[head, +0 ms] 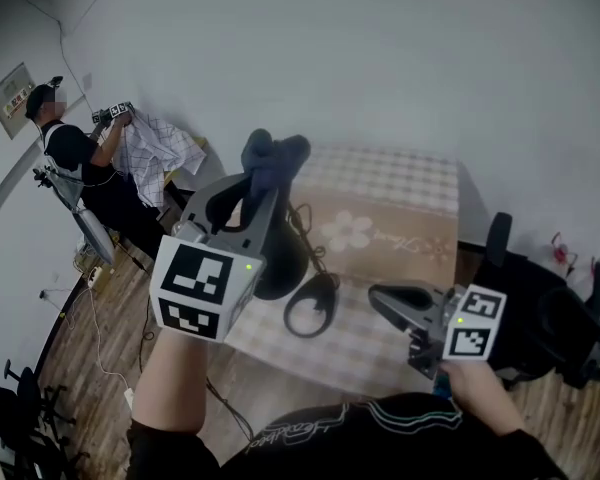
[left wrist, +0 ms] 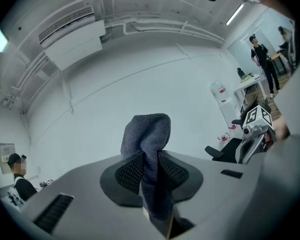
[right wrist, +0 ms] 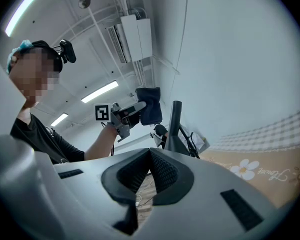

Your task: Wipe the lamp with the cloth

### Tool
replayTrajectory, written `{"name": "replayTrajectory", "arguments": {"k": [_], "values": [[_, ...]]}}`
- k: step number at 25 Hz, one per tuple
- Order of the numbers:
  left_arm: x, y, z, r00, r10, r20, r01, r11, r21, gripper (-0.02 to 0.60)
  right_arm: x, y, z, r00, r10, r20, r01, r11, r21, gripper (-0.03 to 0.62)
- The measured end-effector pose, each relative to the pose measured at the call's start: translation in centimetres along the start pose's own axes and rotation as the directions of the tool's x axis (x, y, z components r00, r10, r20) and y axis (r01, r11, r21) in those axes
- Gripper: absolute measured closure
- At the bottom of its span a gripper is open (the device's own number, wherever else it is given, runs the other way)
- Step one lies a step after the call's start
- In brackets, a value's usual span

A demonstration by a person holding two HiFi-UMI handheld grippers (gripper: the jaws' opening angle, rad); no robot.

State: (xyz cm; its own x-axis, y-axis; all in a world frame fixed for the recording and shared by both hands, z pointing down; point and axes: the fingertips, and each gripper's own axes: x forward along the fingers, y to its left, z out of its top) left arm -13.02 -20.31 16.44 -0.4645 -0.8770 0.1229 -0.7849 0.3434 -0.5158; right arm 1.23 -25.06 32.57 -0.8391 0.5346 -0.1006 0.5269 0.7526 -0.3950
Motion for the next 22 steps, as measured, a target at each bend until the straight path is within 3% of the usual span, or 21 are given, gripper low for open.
{"name": "replayTrajectory", "arguments": {"k": [6,11,22], "values": [[3.9,0.0,-0.4,0.994,0.085,-0.07,-0.073,0.984,0.163,0.511,-1.0,-2.3,0.0,1.0,0.016,-0.01,-0.016,1.0,0.021,0.583],[7.1,-0.2,-2.7,0.979,0.117,-0.166,-0.076,0.97,0.231,0.511,-1.5,-3.1,0.2,0.999,0.035,-0.023,-0.034,0.999,0.028,0.583],[9.1,-0.8,-5.6,0.964,0.114,-0.242,-0.057,0.971,0.231,0.511,-2.2,-4.7,-0.5,0.999,0.03,-0.03,-0.028,0.999,0.04,0.583]]}}
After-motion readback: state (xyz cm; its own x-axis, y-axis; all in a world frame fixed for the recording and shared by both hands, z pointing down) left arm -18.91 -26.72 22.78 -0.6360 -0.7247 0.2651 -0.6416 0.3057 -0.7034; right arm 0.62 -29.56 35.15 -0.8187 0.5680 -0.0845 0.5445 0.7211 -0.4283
